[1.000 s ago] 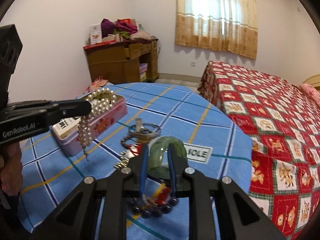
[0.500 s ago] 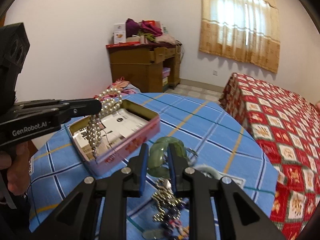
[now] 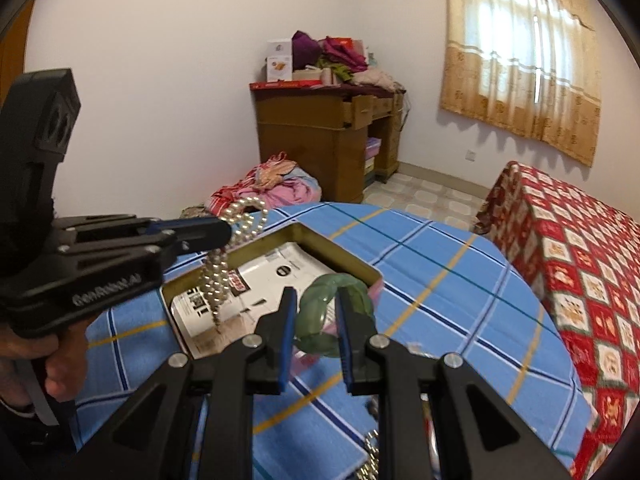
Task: Organize jewelry
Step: 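Carry pearl necklace and green bangle into the pink tin while both tools release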
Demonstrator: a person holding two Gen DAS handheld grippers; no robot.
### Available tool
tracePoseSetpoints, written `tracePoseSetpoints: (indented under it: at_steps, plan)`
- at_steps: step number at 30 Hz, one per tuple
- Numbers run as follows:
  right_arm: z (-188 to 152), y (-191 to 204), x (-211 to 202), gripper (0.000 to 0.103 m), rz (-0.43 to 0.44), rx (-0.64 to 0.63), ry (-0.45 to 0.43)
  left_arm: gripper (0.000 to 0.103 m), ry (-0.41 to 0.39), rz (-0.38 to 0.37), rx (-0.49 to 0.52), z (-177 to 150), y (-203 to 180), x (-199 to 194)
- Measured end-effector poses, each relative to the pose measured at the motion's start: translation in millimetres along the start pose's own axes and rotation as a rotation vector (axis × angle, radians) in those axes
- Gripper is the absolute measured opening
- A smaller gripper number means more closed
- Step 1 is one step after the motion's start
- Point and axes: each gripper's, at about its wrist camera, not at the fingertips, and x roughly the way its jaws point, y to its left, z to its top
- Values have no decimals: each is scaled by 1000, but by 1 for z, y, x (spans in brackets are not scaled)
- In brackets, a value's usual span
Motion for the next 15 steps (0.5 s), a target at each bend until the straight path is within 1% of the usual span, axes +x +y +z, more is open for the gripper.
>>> tracePoseSetpoints:
  at_steps: [5,8,15]
  plan:
    - [8,5,23,21,16,-17,15,5,23,39,-9,1,14,26]
    - [9,7,37,21,30,-23,18,6,26,50,-15,1,20,37]
    - [5,6,66,21,17,-20,56,6,53,38,-29,3,32,55]
